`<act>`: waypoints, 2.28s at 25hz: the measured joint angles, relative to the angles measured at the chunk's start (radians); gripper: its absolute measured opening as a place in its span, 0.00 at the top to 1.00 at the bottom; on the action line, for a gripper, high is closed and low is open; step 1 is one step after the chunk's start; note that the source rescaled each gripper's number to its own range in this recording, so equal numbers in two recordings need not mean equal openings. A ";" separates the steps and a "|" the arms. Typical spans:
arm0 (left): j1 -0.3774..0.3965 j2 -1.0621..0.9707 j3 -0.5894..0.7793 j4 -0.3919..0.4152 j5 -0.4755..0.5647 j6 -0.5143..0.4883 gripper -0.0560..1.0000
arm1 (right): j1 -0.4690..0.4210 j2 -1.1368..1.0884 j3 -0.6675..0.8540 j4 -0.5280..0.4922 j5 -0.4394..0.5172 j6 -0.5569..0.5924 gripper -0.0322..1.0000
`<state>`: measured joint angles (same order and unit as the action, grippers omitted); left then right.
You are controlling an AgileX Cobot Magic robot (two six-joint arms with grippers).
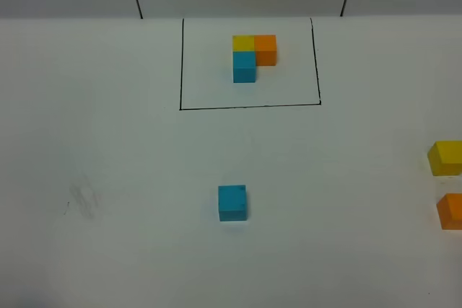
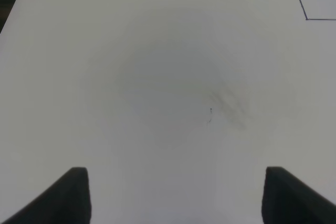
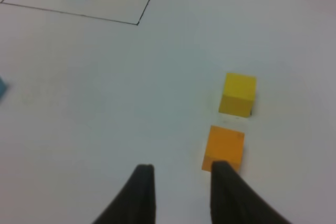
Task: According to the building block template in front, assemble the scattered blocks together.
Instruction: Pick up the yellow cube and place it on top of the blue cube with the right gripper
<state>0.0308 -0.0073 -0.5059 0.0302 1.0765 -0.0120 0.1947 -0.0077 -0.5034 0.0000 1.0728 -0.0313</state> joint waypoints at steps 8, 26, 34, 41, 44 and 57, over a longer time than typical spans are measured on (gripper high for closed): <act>0.000 0.000 0.000 0.001 -0.006 0.000 0.51 | 0.000 0.000 0.000 0.000 0.000 0.000 0.97; -0.062 0.000 0.000 0.002 -0.006 -0.001 0.51 | 0.000 0.000 0.000 0.000 0.000 0.000 0.97; -0.062 0.000 0.000 0.002 -0.006 -0.001 0.51 | 0.000 0.000 0.000 0.000 0.000 0.000 0.97; -0.062 0.000 0.000 0.002 -0.006 0.000 0.51 | 0.000 0.000 0.000 0.000 0.000 0.000 0.97; -0.062 0.000 0.000 0.002 -0.006 0.000 0.51 | 0.000 0.000 0.000 0.000 0.000 0.000 0.97; -0.062 0.000 0.000 0.002 -0.006 0.000 0.51 | 0.000 0.000 0.000 0.000 0.000 0.000 0.97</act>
<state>-0.0315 -0.0073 -0.5059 0.0324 1.0702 -0.0123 0.1947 -0.0077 -0.5034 0.0000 1.0728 -0.0313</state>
